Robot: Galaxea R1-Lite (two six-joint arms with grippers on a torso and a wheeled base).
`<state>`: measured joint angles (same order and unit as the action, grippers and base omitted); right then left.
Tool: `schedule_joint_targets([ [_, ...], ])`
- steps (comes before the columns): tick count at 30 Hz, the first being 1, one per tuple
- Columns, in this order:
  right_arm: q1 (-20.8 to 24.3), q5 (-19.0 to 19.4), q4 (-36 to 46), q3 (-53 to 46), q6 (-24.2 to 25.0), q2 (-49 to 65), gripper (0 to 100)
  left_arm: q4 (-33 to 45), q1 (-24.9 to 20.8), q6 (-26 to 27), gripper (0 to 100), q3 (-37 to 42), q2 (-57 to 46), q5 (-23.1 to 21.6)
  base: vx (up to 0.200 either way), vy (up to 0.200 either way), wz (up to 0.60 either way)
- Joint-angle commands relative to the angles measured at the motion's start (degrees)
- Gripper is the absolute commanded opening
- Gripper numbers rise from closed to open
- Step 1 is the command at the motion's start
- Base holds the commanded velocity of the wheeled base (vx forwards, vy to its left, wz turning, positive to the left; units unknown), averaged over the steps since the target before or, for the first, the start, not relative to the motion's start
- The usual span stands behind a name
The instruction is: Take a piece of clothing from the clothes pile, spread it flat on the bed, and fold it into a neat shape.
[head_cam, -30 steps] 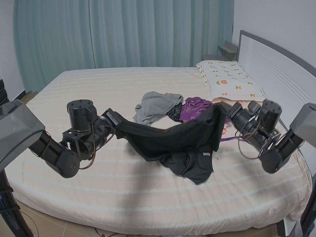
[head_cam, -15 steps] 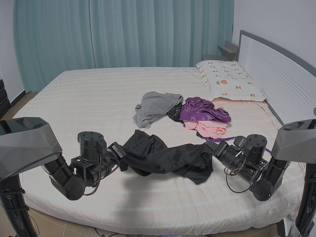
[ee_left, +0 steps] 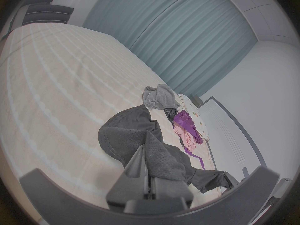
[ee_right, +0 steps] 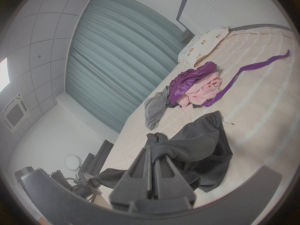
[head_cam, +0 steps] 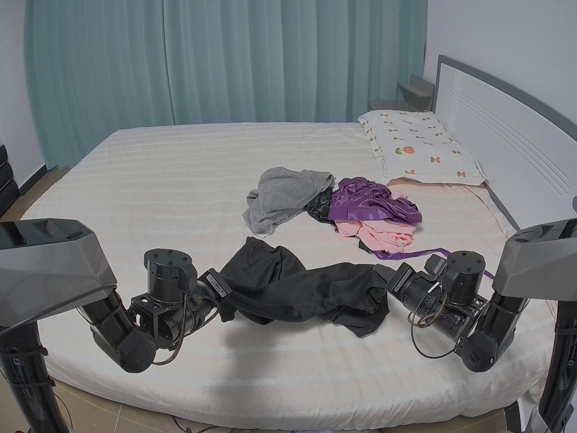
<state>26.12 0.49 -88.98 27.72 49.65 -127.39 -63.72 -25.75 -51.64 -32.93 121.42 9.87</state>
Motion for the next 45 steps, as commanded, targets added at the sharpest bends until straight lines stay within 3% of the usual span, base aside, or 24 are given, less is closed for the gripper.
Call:
schedule_joint_targets([
  [1,0.7,0.0,-0.8,-0.8,0.0,1.0,0,0.0,-0.4,-0.3,0,0.1,-0.1,0.0,-0.2,0.0,0.0],
  [21,0.9,0.0,-0.8,-1.0,0.1,1.5,0,0.0,-2.3,-0.1,0,0.6,-0.1,0.5,-0.02,0.0,0.0],
  [36,0.1,-0.1,-0.8,-1.5,-0.3,2.2,0,-0.1,-1.7,0.0,0,1.5,-1.6,0.0,0.0,0.2,0.0],
  [40,-0.7,-0.2,-0.8,-1.5,-2.3,2.2,0,-0.1,-1.7,0.0,0,1.5,-1.9,0.0,0.0,0.2,0.0],
  [45,-0.8,-3.1,-0.8,-0.7,-4.4,0.9,0,-0.1,-1.8,0.0,0,1.5,-2.0,0.0,0.0,0.2,0.0],
])
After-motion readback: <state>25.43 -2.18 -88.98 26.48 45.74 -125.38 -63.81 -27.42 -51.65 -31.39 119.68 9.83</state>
